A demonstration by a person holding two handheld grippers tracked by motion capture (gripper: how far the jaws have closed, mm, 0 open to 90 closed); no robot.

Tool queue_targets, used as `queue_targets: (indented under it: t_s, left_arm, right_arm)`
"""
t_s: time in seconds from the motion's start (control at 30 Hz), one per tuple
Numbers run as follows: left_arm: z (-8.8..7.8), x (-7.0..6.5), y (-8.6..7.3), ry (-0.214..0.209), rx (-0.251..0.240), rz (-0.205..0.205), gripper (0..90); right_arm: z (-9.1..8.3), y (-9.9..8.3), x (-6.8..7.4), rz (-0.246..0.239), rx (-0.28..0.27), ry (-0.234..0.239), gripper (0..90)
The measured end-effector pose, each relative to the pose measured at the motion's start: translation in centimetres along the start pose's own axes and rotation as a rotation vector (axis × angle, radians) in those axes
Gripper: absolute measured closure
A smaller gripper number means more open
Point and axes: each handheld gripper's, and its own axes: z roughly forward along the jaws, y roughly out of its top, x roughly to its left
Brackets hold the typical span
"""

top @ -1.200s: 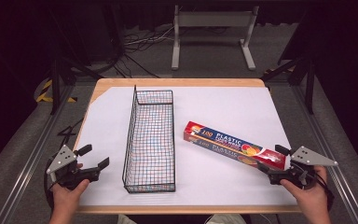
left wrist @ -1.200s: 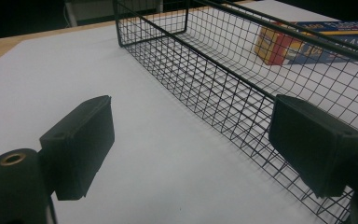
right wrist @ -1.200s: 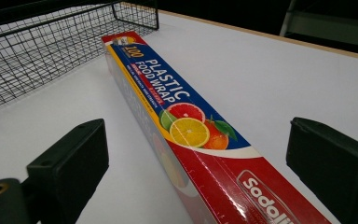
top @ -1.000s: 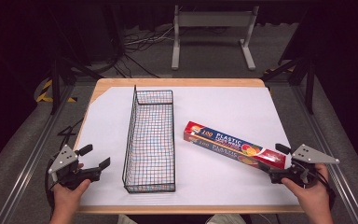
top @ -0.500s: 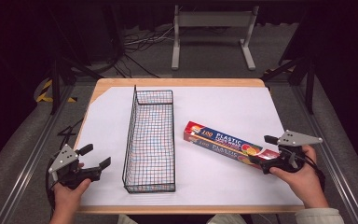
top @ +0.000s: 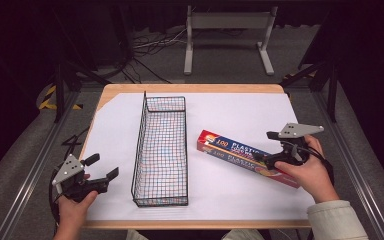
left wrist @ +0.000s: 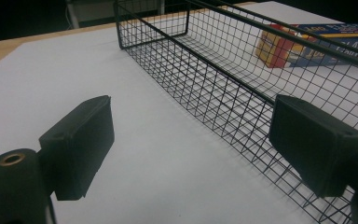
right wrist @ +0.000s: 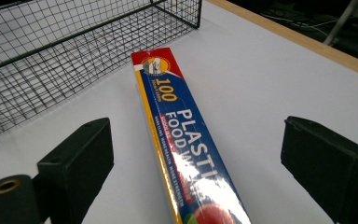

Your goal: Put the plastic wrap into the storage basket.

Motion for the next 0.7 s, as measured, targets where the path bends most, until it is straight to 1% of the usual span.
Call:
queue_targets:
  t_s: [0.1,0.17,0.2,0.23,0.27,0.3,0.33,0.37,0.43,0.47,0.53,0.57,0.6,0.63,0.67,0.7]
  left_arm:
    - [-0.1,0.1,0.0,0.002,-0.003,-0.007,14.7]
    - [-0.1,0.2,-0.1,0.001,-0.003,-0.008,14.7]
    - [-0.1,0.2,-0.1,0.002,-0.002,-0.007,14.8]
    - [-0.1,0.2,-0.1,0.002,-0.002,-0.007,14.7]
    - [0.0,0.2,-0.1,0.003,0.001,-0.011,14.8]
    - [0.0,0.2,-0.1,0.003,0.001,-0.011,15.2]
    - [0.0,0.2,-0.1,0.001,0.001,-0.009,15.2]
    - [0.0,0.2,-0.1,0.001,0.001,-0.009,15.2]
    - [0.0,0.1,-0.1,0.001,0.003,-0.004,15.2]
    - [0.0,0.1,-0.1,-0.001,0.002,-0.002,15.1]
    - [0.1,0.1,-0.1,-0.001,0.003,-0.005,15.0]
    - [0.1,0.1,-0.1,-0.002,0.004,-0.005,15.0]
    - [0.1,0.1,-0.1,-0.002,0.005,-0.003,15.2]
    - [0.1,0.1,-0.1,-0.003,0.005,-0.002,15.4]
    - [0.2,0.1,-0.1,-0.002,0.003,-0.002,15.5]
    - [0.2,0.1,-0.1,-0.002,0.003,-0.002,15.5]
  right_arm:
    - [0.5,0.7,-0.2,0.007,-0.016,0.015,12.5]
    - [0.7,1.0,-0.4,0.004,-0.013,0.021,14.2]
    - [0.8,1.2,-0.5,-0.002,-0.012,0.032,16.8]
    - [0.8,1.2,-0.5,-0.002,-0.012,0.032,16.8]
    - [1.1,1.5,-0.7,-0.026,0.006,0.061,24.2]
    - [1.1,1.5,-0.7,-0.026,0.006,0.061,24.2]
    - [1.6,1.8,-0.7,-0.028,0.041,0.080,25.8]
    - [1.6,1.8,-0.7,-0.028,0.041,0.080,25.8]
    - [2.3,2.1,-0.7,-0.077,0.054,0.068,26.3]
    - [2.5,2.1,-0.8,-0.077,0.068,0.077,27.3]
    - [3.1,2.2,-0.8,-0.082,0.100,0.094,25.9]
    - [3.4,2.3,-0.8,-0.085,0.123,0.097,25.5]
    - [4.0,2.3,-0.9,-0.102,0.168,0.101,25.4]
    - [4.3,2.3,-0.8,-0.102,0.204,0.113,24.2]
    - [4.7,2.3,-0.8,-0.098,0.227,0.123,22.8]
    - [4.7,2.3,-0.8,-0.098,0.227,0.123,22.8]
